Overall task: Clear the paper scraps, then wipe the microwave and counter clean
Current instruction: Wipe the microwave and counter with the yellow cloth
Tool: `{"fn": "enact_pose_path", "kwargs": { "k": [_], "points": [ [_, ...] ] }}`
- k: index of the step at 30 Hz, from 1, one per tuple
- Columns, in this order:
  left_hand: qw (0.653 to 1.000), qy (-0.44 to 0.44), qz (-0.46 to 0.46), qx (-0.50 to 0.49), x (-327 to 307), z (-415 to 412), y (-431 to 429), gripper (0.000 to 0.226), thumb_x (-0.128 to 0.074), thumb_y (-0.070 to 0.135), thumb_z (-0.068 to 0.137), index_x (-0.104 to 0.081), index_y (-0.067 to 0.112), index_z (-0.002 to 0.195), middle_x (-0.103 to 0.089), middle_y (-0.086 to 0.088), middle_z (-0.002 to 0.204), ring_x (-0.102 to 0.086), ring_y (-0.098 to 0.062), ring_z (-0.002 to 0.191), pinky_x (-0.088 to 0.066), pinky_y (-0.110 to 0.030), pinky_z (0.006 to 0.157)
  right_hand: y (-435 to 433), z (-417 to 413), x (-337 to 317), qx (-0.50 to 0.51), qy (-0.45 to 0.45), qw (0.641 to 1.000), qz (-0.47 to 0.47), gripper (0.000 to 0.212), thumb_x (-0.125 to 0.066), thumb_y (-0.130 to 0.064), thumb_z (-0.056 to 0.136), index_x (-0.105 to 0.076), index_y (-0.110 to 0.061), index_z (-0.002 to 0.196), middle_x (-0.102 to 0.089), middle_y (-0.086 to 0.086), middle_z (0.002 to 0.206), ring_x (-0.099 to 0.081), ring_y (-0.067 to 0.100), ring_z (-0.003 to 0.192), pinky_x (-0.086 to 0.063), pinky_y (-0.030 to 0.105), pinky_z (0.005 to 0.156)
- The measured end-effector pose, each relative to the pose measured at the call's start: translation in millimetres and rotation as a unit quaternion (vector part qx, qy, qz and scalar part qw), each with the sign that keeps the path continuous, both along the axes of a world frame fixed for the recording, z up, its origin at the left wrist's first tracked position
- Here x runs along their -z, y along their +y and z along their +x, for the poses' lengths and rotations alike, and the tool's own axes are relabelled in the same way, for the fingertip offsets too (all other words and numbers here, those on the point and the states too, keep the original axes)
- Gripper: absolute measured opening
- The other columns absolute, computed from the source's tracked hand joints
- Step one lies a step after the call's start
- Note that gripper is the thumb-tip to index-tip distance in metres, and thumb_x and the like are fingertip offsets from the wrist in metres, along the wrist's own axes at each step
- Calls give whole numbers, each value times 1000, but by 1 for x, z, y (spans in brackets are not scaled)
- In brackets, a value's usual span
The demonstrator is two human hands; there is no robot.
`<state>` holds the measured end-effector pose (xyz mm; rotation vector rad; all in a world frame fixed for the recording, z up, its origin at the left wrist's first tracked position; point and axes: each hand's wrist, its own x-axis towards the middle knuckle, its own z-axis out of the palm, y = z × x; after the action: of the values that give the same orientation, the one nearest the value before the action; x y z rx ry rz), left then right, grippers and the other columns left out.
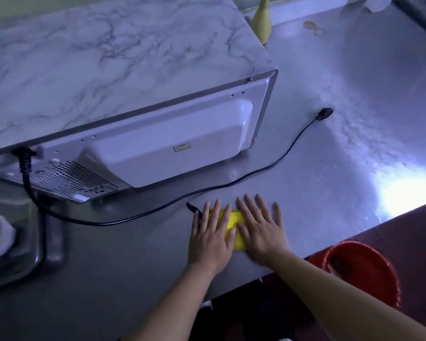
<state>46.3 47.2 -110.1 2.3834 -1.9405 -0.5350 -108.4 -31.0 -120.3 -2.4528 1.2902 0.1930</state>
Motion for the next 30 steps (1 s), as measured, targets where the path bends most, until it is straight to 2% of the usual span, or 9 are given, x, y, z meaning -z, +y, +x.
{"fn": "enact_pose_path", "kwargs": {
  "k": [4,6,8,10,13,16,21,27,30],
  "points": [
    [1000,5,-23,8,11,1,-1,61,-23,50,101,-29,26,156,-25,-3,163,-17,-29,152,-17,-52,120,1,2,9,7,-14,1000,-6,59,-1,-60,100,13,-42,155,10,-15,163,20,13,151,14,53,119],
    [1000,10,6,10,8,2,-2,62,-17,52,100,-18,30,158,-15,-1,166,-6,-27,153,-4,-49,121,-1,4,4,-4,12,1000,9,62,3,-60,98,14,-39,155,15,-15,162,27,14,148,21,52,117],
    [999,7,35,19,4,5,-4,62,-5,58,99,11,38,155,10,4,167,20,-21,151,18,-44,118,-3,5,-3,-14,30,999,24,66,1,-60,98,8,-33,158,16,-13,163,28,17,148,23,50,116],
    [999,24,47,13,-4,7,-3,63,-10,61,99,19,41,152,22,6,164,28,-19,148,22,-44,116,-10,7,-14,-18,23,999,36,65,-17,-58,101,-14,-27,158,-4,-8,167,7,21,154,8,49,119],
    [988,91,-55,-110,-29,10,12,72,-56,44,92,-27,26,156,-16,-12,164,-15,-33,150,-12,-52,121,-30,12,-36,-23,14,999,38,47,-49,-53,94,-51,-23,130,-50,-1,138,-41,25,132,-29,39,106],
    [932,167,-156,-283,-40,13,38,63,-74,15,80,-52,9,139,-48,-19,143,-43,-37,133,-34,-48,109,-50,24,-56,16,42,988,149,44,-66,-44,85,-50,-19,118,-58,7,118,-57,30,109,-43,34,81],
    [787,400,-10,-469,-46,8,58,40,-66,22,87,-57,18,125,-62,-1,122,-58,-19,111,-47,-32,91,-58,40,-66,30,119,963,240,53,-77,-38,78,-61,-14,122,-65,10,121,-62,29,108,-48,31,80],
    [744,456,11,-489,-46,1,63,18,-59,16,90,-65,19,107,-68,-3,93,-63,-21,81,-45,-28,68,-62,30,-74,118,4,905,409,64,-77,-41,82,-56,-18,138,-57,5,132,-56,23,108,-48,34,82],
    [726,471,8,-501,-46,2,68,14,-62,7,92,-68,16,101,-66,-1,75,-58,-13,62,-42,-21,53,-65,11,-84,161,-77,883,435,46,-77,-35,84,-64,-25,126,-64,-4,109,-62,14,92,-53,26,75]
  ]
}}
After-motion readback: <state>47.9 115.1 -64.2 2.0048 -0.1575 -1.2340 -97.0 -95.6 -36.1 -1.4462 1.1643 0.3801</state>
